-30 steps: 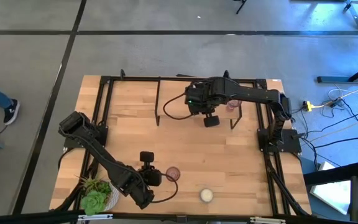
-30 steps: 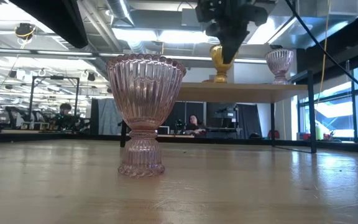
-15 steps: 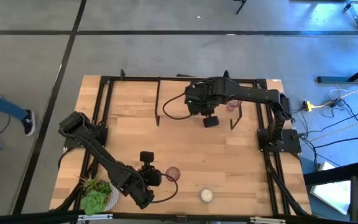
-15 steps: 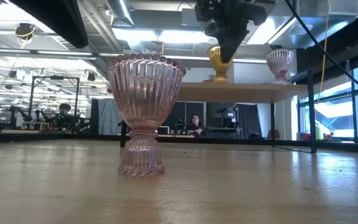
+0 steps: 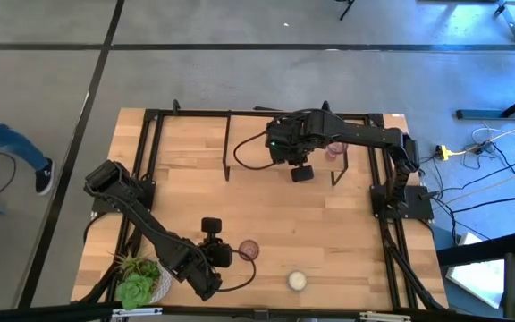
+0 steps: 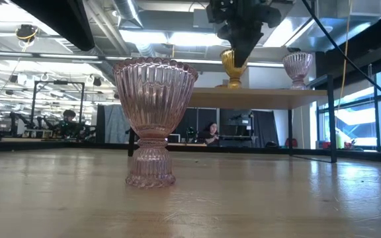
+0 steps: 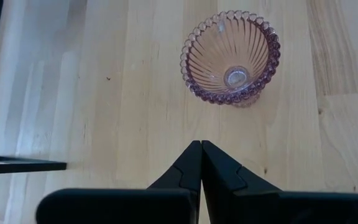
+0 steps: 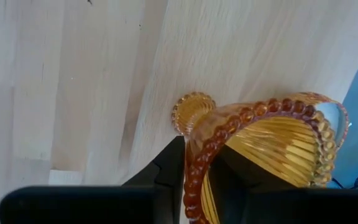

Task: Pick & Place candle stick holders
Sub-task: Put the yellow candle holder on the shelf aligned with the yellow candle

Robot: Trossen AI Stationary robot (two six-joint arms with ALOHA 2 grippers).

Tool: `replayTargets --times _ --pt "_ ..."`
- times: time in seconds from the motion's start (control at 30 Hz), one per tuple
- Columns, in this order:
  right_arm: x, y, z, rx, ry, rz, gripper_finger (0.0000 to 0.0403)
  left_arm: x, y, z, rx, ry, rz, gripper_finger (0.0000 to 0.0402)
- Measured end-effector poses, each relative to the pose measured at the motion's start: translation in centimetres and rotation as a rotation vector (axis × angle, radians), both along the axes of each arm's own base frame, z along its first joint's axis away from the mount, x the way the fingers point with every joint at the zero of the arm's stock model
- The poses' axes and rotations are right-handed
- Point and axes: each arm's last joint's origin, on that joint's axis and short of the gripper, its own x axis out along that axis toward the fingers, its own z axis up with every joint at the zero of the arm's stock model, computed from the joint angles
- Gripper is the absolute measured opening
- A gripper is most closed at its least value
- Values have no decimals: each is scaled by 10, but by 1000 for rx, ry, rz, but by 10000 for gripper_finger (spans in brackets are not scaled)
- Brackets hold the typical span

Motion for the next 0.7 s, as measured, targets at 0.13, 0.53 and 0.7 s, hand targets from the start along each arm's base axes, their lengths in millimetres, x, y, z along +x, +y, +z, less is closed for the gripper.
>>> replayTargets --times 0.13,0.53,0.7 --pt "0 0 0 -1 -5 0 70 0 0 0 0 0 0 2" --pt "1 4 0 -12 -4 6 71 0 0 0 1 1 0 2" --pt "2 7 0 -34 -10 11 72 0 0 0 1 1 0 3"
